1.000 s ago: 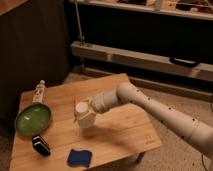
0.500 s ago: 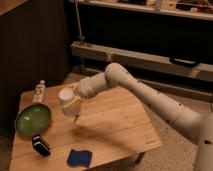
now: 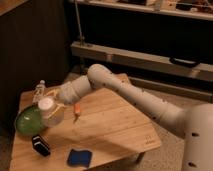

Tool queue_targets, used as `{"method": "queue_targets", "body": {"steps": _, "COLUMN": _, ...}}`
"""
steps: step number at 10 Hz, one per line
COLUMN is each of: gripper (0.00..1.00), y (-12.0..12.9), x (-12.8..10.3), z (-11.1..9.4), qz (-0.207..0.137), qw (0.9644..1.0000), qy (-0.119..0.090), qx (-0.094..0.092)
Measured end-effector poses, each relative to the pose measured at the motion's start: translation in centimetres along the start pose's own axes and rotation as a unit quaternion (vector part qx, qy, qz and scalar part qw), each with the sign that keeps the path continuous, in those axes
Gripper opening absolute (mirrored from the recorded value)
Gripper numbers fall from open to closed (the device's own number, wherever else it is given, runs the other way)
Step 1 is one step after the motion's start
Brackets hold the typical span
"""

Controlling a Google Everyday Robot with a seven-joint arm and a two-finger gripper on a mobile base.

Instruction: Place the ceramic cup over the eraser

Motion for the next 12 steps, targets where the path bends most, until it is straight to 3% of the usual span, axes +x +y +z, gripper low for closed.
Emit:
{"method": "queue_targets", "body": {"steps": 6, "gripper": 0.00, "y": 2.2, "x": -1.3, "z": 3.6, "qz": -0.035, "qw": 0.9968, "qy": -0.018, "qx": -0.070}}
{"method": "queue_targets", "body": {"steps": 12, "gripper": 0.00, "y": 4.8, "x": -2.8, "z": 6.9, "qz": -0.056, "qw": 0.9916, "qy": -0.022, "qx": -0.114}}
